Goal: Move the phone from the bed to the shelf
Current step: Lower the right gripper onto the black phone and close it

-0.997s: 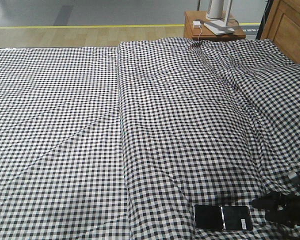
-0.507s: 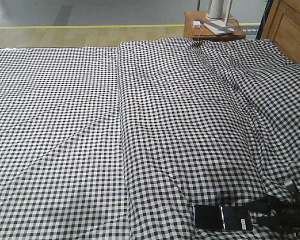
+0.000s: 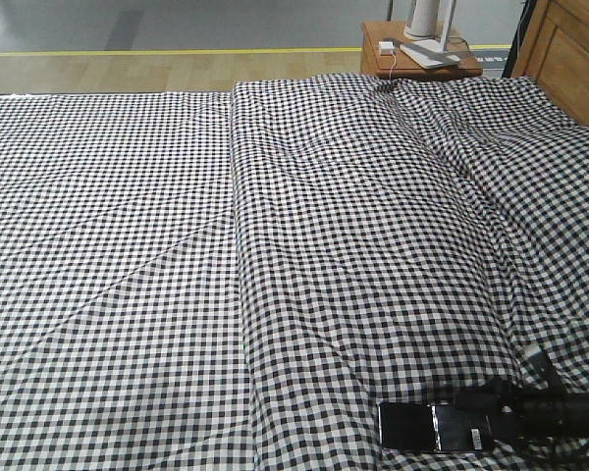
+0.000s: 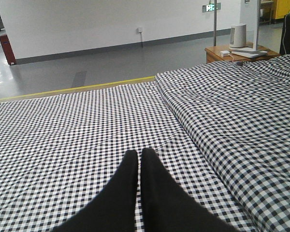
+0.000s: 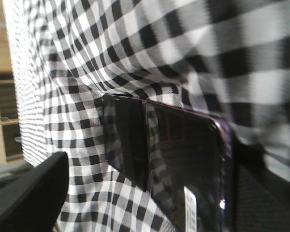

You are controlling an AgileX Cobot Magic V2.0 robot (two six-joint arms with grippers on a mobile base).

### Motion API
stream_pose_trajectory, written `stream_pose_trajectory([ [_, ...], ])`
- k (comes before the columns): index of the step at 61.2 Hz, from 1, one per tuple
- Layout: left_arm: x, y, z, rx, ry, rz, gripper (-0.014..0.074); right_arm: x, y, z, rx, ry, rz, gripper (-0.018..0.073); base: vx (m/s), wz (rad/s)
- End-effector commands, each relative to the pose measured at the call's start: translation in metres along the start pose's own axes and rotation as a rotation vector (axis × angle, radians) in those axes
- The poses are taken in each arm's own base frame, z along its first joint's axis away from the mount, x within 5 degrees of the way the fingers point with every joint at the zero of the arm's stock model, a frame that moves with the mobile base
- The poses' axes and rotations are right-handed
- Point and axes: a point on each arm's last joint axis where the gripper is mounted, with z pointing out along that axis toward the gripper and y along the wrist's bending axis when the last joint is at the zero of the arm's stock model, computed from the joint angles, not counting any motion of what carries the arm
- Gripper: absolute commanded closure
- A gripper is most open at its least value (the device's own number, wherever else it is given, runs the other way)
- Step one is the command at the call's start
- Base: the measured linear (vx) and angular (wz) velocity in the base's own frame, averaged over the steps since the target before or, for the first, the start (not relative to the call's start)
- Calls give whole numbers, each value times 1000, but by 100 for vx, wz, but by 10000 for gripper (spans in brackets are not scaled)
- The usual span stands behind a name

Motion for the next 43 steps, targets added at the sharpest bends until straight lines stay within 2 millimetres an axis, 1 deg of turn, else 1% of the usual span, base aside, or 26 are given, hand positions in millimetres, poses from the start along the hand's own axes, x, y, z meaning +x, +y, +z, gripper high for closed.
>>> stream_pose_trajectory([
  [1,-14,2,-2,-13,-96,-15,595,-14,20,-2,-36,-12,-72,-32,0,0],
  [7,-14,2,-2,-13,-96,-15,595,-13,23,7,-18,12,-86,-32,0,0],
  [18,-14,2,-2,-13,-96,-15,595,-12,30,18,-23,43,-125,-32,0,0],
  [24,-14,2,-2,-13,-96,-15,595,-12,32,20,-25,50,-130,-11,0,0],
  [27,-14,2,-2,-13,-96,-15,595,-12,32,20,-25,52,-131,14,0,0],
  [31,-14,2,-2,-13,-96,-15,595,-12,32,19,-30,52,-131,64,0,0],
  [36,-14,2,-2,-13,-96,-15,595,-11,33,19,-39,59,-141,151,0,0],
  [40,-14,2,-2,-13,-96,-15,595,-10,34,19,-54,65,-158,243,0,0],
  [43,-14,2,-2,-13,-96,-15,595,-10,35,19,-71,69,-178,337,0,0],
])
